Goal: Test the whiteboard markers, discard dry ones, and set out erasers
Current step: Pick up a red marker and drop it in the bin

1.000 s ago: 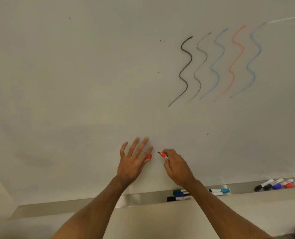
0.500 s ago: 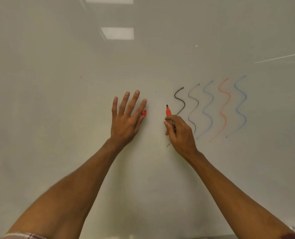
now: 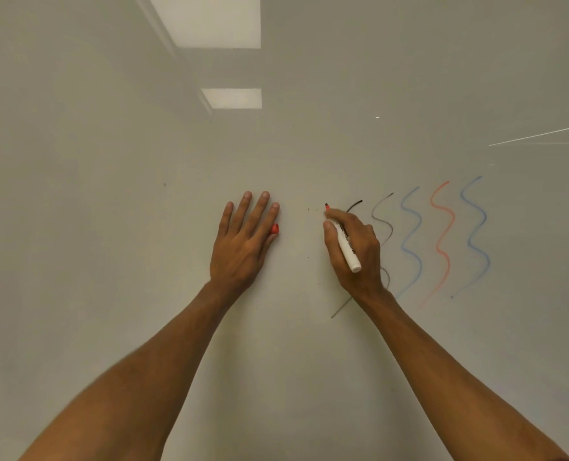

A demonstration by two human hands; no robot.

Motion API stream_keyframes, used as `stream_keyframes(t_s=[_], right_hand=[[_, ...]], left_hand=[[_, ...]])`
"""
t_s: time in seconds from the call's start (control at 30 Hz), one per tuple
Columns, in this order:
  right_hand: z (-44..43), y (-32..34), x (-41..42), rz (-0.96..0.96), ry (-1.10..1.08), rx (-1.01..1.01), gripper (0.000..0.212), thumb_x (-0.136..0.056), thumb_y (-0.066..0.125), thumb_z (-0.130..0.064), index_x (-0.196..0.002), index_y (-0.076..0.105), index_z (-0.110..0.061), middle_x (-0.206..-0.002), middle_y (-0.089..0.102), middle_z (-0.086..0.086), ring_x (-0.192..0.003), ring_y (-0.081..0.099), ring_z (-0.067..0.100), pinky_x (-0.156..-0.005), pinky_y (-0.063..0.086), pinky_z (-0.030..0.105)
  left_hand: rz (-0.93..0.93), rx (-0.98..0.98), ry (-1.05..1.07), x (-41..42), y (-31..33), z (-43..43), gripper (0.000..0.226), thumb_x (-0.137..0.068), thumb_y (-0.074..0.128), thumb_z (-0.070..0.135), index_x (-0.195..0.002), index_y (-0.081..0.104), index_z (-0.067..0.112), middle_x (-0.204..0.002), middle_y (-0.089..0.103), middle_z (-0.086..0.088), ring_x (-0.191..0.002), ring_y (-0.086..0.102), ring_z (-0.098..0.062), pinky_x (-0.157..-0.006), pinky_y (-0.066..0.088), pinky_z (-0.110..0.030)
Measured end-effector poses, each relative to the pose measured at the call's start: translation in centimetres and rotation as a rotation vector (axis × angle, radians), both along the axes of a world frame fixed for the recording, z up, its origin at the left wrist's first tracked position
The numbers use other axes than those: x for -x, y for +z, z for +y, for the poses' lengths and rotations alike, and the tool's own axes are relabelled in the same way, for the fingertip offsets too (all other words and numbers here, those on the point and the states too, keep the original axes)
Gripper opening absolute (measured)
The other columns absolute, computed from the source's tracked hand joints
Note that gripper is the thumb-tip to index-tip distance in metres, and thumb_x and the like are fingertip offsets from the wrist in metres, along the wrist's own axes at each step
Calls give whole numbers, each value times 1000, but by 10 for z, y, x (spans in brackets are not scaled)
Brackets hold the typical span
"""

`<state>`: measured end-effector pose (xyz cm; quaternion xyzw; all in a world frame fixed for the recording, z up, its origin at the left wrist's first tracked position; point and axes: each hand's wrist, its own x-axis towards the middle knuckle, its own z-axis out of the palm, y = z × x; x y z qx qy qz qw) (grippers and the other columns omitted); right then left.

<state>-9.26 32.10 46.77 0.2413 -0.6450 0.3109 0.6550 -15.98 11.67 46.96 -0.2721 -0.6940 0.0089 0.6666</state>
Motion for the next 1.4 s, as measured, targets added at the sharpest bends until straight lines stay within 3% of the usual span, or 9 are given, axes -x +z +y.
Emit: stream_keyframes(t_s=[0.07,0.17,0.3,0.47,0.7,0.9,1.13,1.33,1.4], right_hand=[[-3,-1,1,-81,48,115,28,-90,54,-32,-111,55,-14,-81,62,-4,-67,57,20,-59,49,37],[-6,-2,4,-110,25,182,27,-87,52,-36,-101,53,-13,-80,60,-3,-68,56,22,-59,50,43],[-9,-4,9,-58,-43,164,23,-87,53,-29,-90,56,-7,-70,59,4,-63,43,9,-58,46,32],[-8,-20,13,38,-156,-84,12,-83,59,-15,-77,58,-5,-59,51,4,-50,40,16,-47,39,29],[1,-56,9,-73,-84,176,17,-84,54,-24,-79,55,-7,-61,53,4,-51,46,24,-44,40,31],[-2,-87,2,-77,-168,-26,15,-82,55,-17,-71,54,-7,-57,47,2,-50,38,14,-46,35,25],[4,-120,-9,-243,-142,164,20,-84,50,-27,-72,49,-11,-55,46,0,-48,43,21,-42,36,30],[-6,-137,-15,-319,-247,-126,25,-78,64,-9,-64,45,-14,-49,37,-4,-43,30,12,-43,22,20],[-4,-137,-19,-334,-251,-166,19,-80,64,-13,-70,49,-15,-50,43,-4,-43,32,12,-44,24,20]], left_hand=[[5,5,4,1,0,0,49,-106,36,35,-148,37,11,-156,31,-11,-146,23,-33,-119,19,-51],[16,-1,12,1,0,0,49,-105,38,34,-148,39,11,-155,33,-11,-146,24,-33,-119,20,-51],[15,-2,11,2,-1,0,49,-105,38,35,-148,38,10,-156,32,-11,-146,24,-33,-118,20,-51],[6,0,13,4,-1,0,50,-105,39,35,-149,37,11,-156,31,-11,-146,23,-33,-118,20,-52],[18,-14,-1,3,-2,1,47,-105,40,34,-147,41,10,-154,34,-11,-145,26,-33,-117,23,-52],[3,-11,2,3,-1,1,49,-105,39,35,-147,41,10,-154,34,-12,-145,26,-34,-118,21,-51],[-41,-31,32,-7,-4,4,48,-104,40,35,-145,44,12,-153,37,-11,-143,29,-34,-116,22,-54],[-97,-10,42,-24,-45,3,49,-102,44,36,-145,44,13,-154,36,-10,-144,29,-33,-117,15,-57],[-128,1,30,-30,-68,3,48,-102,43,36,-145,45,13,-153,37,-11,-144,29,-33,-117,15,-57]])
